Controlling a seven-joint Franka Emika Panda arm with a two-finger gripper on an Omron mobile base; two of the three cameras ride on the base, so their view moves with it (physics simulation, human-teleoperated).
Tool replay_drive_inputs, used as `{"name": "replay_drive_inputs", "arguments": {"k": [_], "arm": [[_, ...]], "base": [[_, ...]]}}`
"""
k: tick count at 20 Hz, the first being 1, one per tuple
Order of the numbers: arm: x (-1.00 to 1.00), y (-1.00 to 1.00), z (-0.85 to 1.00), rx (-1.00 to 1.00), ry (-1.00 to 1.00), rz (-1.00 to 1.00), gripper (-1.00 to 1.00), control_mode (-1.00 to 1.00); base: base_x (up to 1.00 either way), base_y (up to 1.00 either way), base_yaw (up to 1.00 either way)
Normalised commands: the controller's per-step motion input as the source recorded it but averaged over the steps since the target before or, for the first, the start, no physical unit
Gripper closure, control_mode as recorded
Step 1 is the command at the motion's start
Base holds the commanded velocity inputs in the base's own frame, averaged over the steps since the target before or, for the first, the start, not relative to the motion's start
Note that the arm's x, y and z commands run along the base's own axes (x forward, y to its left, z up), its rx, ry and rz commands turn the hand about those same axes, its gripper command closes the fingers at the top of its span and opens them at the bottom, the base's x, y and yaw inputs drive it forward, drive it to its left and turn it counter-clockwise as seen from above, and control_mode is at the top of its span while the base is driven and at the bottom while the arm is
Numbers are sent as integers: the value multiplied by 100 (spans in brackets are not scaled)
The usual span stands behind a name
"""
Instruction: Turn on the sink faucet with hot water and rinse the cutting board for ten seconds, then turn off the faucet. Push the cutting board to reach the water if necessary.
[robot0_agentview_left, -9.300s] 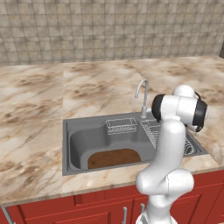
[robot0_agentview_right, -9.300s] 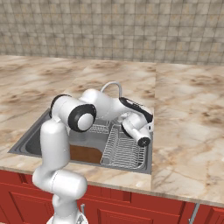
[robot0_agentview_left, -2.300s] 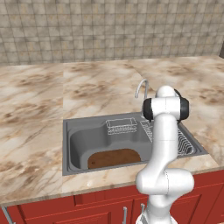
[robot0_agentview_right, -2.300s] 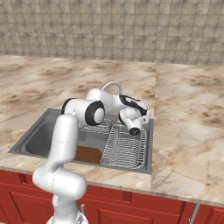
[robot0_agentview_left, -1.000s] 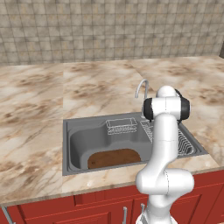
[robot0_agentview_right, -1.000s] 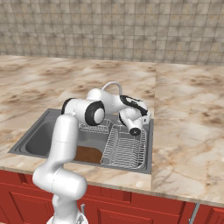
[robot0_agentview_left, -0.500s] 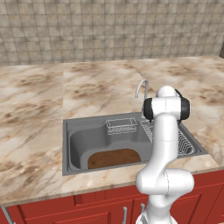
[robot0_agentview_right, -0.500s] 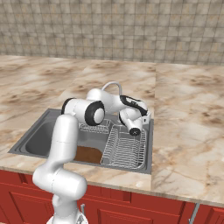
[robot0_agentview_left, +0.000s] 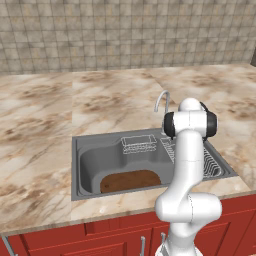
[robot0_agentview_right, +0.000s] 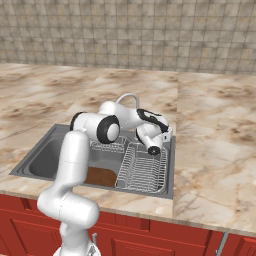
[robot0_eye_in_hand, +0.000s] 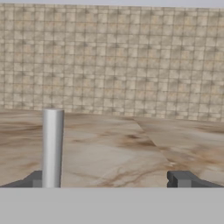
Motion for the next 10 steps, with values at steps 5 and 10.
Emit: {"name": "replay_drive_inputs", "arguments": {"k": [5, 10], "arm": [[-25, -25, 0, 0, 0, 0, -100, -100], [-34, -29, 0, 0, 0, 0, -100, -100]], "base": [[0, 0, 0], [0, 0, 0]]}}
